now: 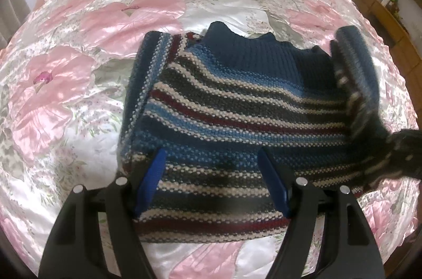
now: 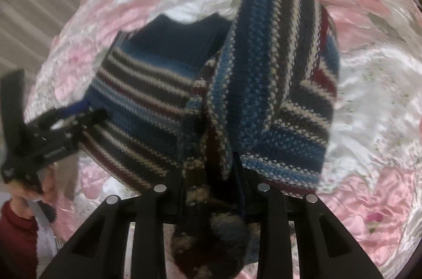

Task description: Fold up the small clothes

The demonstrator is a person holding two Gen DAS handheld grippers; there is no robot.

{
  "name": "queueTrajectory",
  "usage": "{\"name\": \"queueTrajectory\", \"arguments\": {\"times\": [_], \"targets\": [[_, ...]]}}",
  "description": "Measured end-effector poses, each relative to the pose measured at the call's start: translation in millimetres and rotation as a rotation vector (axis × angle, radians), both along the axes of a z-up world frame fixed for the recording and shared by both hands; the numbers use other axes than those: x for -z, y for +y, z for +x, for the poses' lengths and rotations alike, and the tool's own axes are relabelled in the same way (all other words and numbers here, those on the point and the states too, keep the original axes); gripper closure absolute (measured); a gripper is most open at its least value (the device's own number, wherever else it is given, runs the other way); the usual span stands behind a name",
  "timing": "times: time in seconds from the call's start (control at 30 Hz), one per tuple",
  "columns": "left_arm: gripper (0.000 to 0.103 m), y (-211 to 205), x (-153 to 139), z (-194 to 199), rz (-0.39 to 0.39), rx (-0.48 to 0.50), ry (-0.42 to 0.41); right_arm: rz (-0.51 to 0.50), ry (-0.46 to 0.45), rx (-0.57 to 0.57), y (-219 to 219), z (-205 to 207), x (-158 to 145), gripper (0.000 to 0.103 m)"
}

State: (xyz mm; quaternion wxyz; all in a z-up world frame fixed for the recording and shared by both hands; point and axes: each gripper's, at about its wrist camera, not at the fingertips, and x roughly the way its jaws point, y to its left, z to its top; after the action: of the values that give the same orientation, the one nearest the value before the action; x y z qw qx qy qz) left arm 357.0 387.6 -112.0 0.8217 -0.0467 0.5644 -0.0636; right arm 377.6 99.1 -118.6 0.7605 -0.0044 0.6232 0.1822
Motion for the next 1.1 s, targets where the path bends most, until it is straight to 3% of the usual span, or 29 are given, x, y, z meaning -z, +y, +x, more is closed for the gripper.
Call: {"name": "queueTrajectory", "arguments": {"times": [0.23, 0.33, 0.47, 0.6, 0.8, 0.97, 1.03, 1.07, 1.1], "targets": [[0.031, -11, -6, 1, -0.024, 0.003, -0.002, 0.07, 0.039, -0.053, 11, -5, 11, 0.032], [0.031, -25, -15, 2, -0.084, 0.017, -0.003, 0.149, 0.032, -0.059, 6, -10, -4, 0.032], [0.031, -54, -23, 6, -0.188, 0.056, 0.022, 0.312, 0.015, 0.01, -45, -19, -40, 0.034], [0.029, -89, -16, 16, -0.229, 0.08, 0.058, 0.29, -0.039, 0.081, -99, -25, -56, 0.034], [0.029, -129, 4, 30, -0.276, 0.089, 0.121, 0.221, 0.0, 0.174, -165, -32, -24, 0.034], [0.03, -151, 15, 38, -0.312, 0.097, 0.152, 0.225, 0.035, 0.198, -177, -35, 8, 0.034], [0.031, -163, 18, 39, -0.288, 0.11, 0.159, 0.224, 0.048, 0.204, -177, -36, 20, 0.034], [0.033, -165, 17, 37, -0.274, 0.115, 0.154, 0.236, 0.061, 0.21, -177, -36, 27, 0.034], [0.041, -169, 18, 37, -0.262, 0.119, 0.147, 0.244, 0.067, 0.214, -178, -37, 32, 0.034]]}}
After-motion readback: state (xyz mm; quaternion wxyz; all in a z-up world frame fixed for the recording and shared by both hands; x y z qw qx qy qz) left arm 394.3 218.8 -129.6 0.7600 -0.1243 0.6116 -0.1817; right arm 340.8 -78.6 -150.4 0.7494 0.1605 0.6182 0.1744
